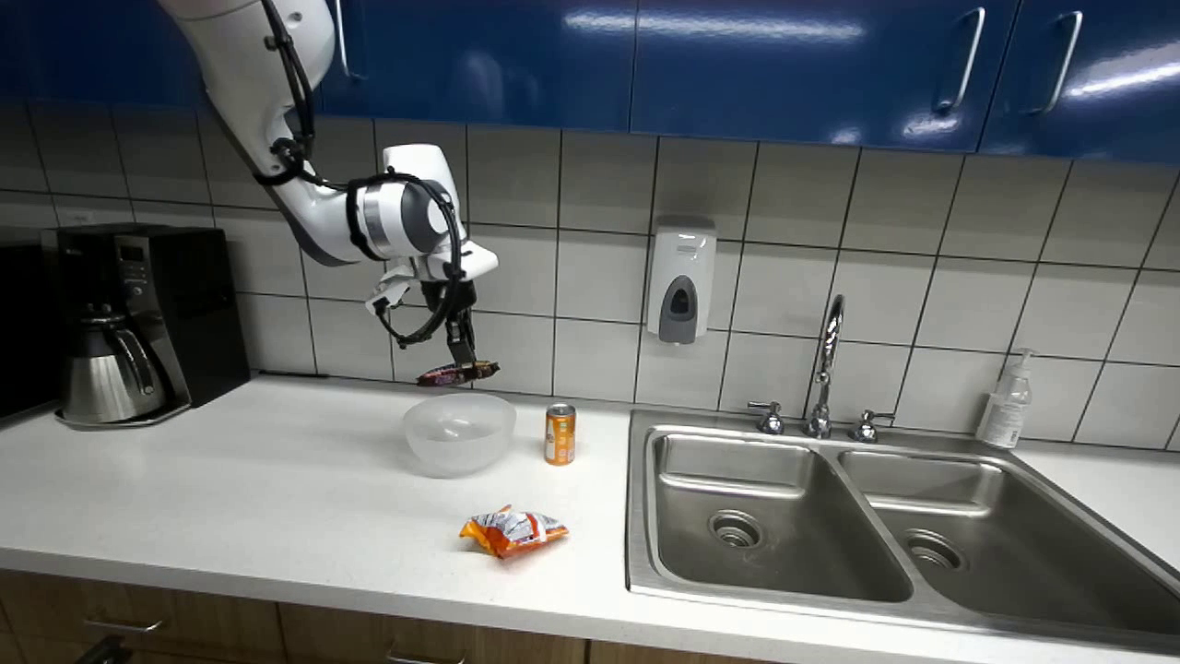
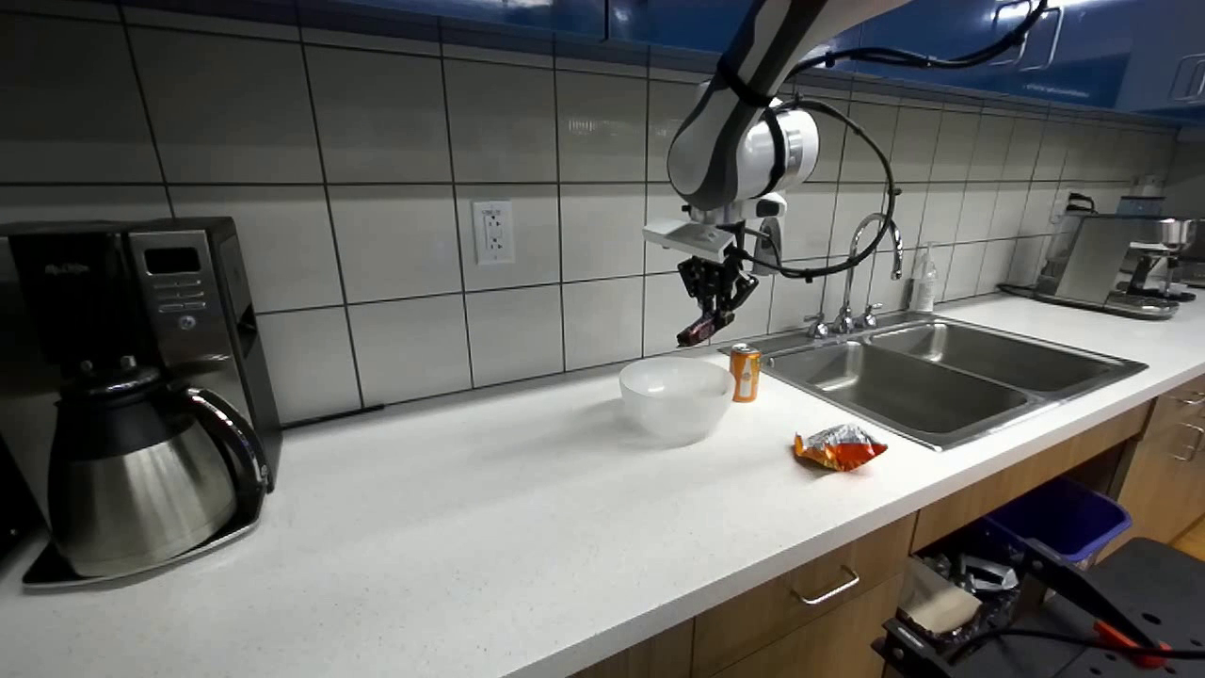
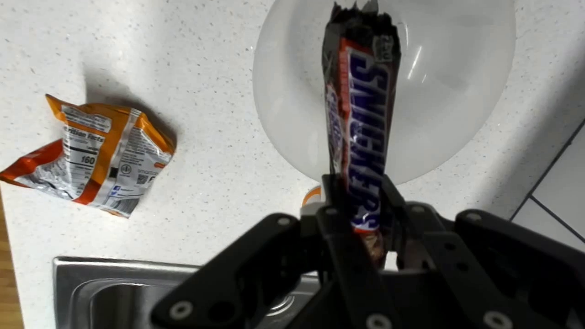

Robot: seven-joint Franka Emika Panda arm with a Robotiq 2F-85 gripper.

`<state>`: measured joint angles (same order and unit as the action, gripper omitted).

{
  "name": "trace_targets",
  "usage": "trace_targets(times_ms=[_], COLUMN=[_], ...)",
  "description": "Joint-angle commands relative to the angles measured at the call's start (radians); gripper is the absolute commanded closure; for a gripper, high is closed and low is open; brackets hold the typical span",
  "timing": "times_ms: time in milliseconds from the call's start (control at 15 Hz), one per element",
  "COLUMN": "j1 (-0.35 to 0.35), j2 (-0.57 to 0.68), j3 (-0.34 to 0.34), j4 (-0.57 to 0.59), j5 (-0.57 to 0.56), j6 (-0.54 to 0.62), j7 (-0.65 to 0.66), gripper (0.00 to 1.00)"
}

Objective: Lift the snickers chocolate and put it in the bowl

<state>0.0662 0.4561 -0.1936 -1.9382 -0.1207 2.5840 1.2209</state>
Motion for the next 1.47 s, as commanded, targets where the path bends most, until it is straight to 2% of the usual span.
trace_targets(times_ms=[0,400,933,1067,1200,1400], j1=[-0.031,-0.039,-0.034,-0.037,-0.032,-0.024], j2=[0.065,0.157,0.229,0.238,0.24,0.231], j3=[0.017,0.028,0.03,0.037,0.032,0.024], j4=[0.095,0.19,0.252,0.263,0.266,0.259], j5=[0.039,0.089,0.144,0.157,0.16,0.155], j6=[-0.003,-0.005,-0.025,-0.046,-0.051,-0.053], j7=[-0.079,-0.137,-0.189,-0.205,-0.211,-0.208], gripper=[0.94,0.94,0.94,0.5,0.47,0.27])
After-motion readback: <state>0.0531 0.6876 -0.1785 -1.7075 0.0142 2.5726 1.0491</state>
